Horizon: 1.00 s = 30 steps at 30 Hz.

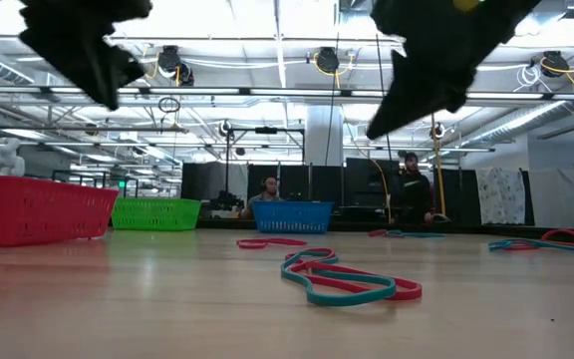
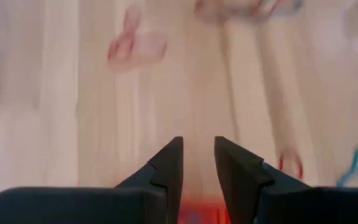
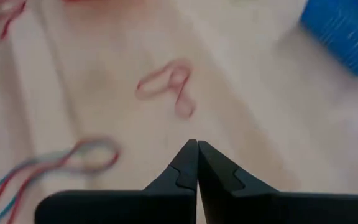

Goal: Sort rubber bands into baskets
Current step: Put the blue rubber band into the red bin

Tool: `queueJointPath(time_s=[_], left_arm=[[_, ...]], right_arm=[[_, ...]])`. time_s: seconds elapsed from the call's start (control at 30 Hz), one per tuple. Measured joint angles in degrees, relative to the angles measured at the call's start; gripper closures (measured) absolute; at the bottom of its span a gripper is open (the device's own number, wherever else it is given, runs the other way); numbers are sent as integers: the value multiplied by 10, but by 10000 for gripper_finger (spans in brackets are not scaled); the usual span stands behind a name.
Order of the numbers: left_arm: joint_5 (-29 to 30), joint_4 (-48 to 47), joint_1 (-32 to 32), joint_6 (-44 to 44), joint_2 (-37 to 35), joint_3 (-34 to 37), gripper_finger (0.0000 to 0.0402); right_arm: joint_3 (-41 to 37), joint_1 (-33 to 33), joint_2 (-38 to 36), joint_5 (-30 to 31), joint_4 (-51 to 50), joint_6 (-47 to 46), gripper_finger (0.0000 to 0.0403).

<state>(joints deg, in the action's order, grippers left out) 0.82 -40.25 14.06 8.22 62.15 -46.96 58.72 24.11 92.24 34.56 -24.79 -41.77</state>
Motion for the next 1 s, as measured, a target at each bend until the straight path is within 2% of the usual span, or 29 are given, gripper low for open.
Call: queueJointPath(time_s=[0.2,0.37,0.47,0.6,0.67,0.8,1.0], left_arm=[[0,242,7,-126,0,84,304],[2,483,-7,-200,3,155,304],[2,577,-23,-218,15,177,304],[-10,602,-51,-233,34,183,304],[-14,605,-63,-237,46,183,304],[-46,616,-83,-237,66,183,304],[-125,612,-104,-240,87,183,304]], right_arm=[[0,13,-2,-168,-113,-116,401],[0,18,-2,-184,-284,-209,401],[0,10,-2,-184,-370,-273,401],[0,-14,-2,-173,-394,-375,401],[0,-34,-2,-169,-393,-398,401],[0,-80,-2,-179,-393,-371,388],[-12,-139,-2,-215,-399,-300,343]])
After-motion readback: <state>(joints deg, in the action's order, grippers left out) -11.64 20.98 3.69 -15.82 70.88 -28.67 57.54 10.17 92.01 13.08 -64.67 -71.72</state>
